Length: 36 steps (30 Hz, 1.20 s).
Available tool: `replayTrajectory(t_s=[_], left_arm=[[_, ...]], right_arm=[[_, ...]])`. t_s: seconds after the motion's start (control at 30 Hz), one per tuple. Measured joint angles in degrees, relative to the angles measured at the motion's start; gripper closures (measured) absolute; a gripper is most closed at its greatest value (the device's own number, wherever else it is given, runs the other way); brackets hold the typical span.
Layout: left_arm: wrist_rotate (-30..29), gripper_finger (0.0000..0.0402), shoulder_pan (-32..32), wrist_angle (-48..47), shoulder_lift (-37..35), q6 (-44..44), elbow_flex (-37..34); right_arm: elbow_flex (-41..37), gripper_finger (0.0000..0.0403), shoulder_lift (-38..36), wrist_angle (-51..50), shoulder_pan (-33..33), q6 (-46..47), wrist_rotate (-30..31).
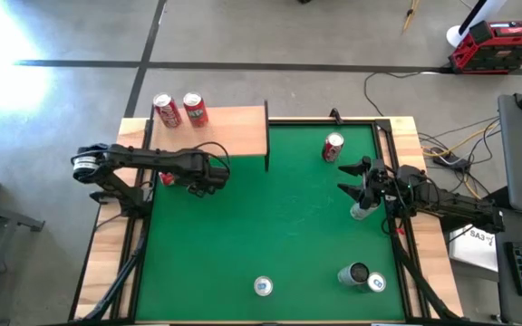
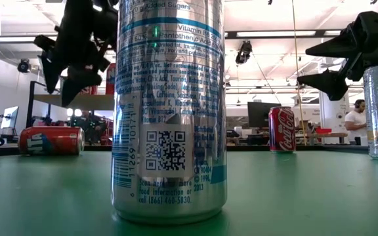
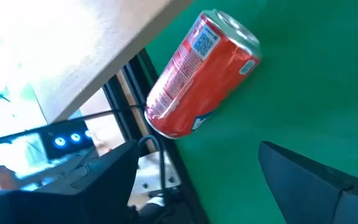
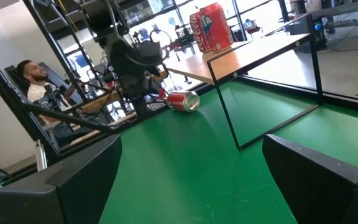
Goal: Place canned beverage on shelf
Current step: Put the red soda can aligned with the other red soda can on the shelf
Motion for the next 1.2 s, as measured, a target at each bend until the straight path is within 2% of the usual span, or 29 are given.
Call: replayTrajectory(t_s=[0.17, 0.47, 0.77, 1.2], left_arm=[[0.0, 0.0087, 0.6, 0.1, 0.0, 5.9, -1.9], [0.5, 0.0087, 1.2, 4.1, 0.1, 9.6, -5.6], [-6.2, 0.0087, 1.2, 8.6, 0.2, 10.6, -9.6], [-7.1, 0.0087, 1.3, 16.4, 0.2, 20.7, -15.2]], right_arm=[[0.0, 0.0021, 0.0, 0.0, 0.0, 0.0, 0.0], [0.0, 0.0021, 0.0, 0.0, 0.0, 0.0, 0.0], [0.0, 0.0021, 0.0, 0.0, 0.0, 0.0, 0.0], [0.0, 0.0021, 0.0, 0.0, 0.0, 0.0, 0.0]])
